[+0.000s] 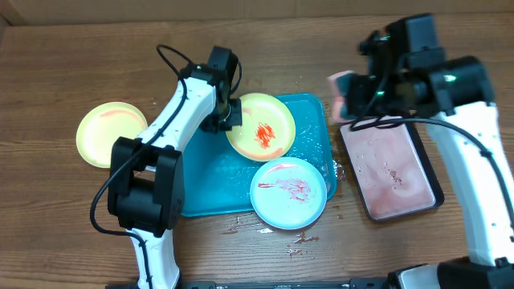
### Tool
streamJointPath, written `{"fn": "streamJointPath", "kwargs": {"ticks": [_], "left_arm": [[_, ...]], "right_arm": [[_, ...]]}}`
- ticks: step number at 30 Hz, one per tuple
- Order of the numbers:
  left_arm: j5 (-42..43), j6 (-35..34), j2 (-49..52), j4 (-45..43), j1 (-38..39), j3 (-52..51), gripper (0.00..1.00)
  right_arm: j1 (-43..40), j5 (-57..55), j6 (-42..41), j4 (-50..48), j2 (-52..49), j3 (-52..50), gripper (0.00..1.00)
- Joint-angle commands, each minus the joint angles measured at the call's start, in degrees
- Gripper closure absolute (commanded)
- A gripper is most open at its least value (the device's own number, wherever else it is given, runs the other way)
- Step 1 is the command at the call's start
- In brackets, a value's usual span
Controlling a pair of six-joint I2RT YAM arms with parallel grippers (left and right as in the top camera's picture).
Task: Clean dirty plates on tray and stack at the side
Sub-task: 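Bring the sponge with the right gripper onto the green plate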
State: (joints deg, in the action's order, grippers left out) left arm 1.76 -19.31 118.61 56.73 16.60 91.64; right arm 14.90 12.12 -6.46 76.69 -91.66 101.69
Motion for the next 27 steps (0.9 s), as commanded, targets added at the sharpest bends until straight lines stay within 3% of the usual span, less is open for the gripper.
{"fn": "streamJointPath", "kwargs": {"ticks": [1,5,9,27], "left_arm": [[2.99,1.73,-0.85,-1.27,-0.17,-3.02,0.96],[4.31,1.75,-0.85,-3.63,-0.17,-5.75,0.96],[4.24,1.68,-0.85,-5.05,-0.2,-7.3,0.96],[2.84,0.92,-0.85,-8.57,-3.19,-9.49,0.96]], "right_arm": [[4.11,1.73,-0.11,-1.27,-1.2,0.48,0.96],[7.69,0.76,-9.29,-3.93,-4.48,-0.55,0.96],[9.46,0.85,-13.33,-8.41,-8.85,-2.8,0.96],[11.04,11.61,-13.09,-15.65,-29.92,-4.2,0.96]]}}
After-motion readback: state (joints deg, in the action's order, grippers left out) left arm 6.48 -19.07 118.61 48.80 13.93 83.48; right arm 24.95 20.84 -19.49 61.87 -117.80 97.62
